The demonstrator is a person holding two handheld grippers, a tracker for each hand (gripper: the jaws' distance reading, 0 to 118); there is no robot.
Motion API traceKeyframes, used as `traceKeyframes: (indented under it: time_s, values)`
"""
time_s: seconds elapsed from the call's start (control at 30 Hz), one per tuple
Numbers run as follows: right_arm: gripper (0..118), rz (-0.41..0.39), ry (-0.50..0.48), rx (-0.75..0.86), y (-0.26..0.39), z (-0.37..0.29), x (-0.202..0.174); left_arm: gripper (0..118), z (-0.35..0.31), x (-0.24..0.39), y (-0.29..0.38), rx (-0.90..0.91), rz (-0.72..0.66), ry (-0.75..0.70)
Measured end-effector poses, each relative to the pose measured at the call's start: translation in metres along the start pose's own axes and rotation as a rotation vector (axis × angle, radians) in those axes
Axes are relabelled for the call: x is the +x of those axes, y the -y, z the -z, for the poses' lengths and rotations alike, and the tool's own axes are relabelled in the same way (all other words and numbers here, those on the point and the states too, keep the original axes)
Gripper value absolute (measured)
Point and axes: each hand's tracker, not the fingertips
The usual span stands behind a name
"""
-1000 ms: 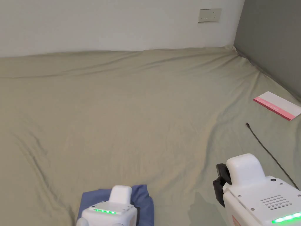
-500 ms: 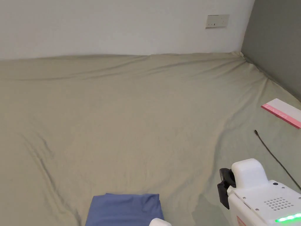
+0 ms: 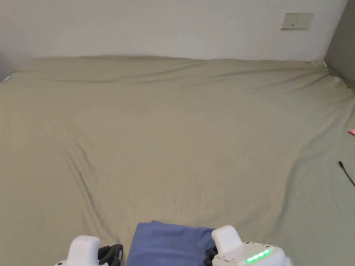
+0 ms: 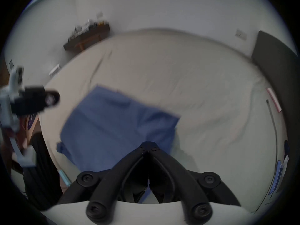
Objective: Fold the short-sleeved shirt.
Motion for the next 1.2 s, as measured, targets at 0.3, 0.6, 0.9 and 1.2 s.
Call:
traceKeyframes:
  time_s: [0.3, 0.6, 0.9, 1.2]
  values:
    - [2, -0.016, -0.032, -0.042, -0.001, 0.008, 0.005, 118, 0.050, -0.065, -0.006, -0.225, -0.376, 0.251]
    - [2, 0.052, -0.090, -0.031, 0.006, 0.017, 0.025, 118, 0.156, -0.052, 0.011, -0.418, -0.753, 0.766]
    - [2, 0.096, -0.103, -0.005, 0.013, 0.022, 0.033, 32, 0.130, 0.002, 0.003, -0.454, -0.655, 0.531]
    - [2, 0.085, 0.077, 0.253, -0.018, -0.066, 0.041, 32, 0.098, 0.024, -0.024, -0.346, -0.204, 0.234]
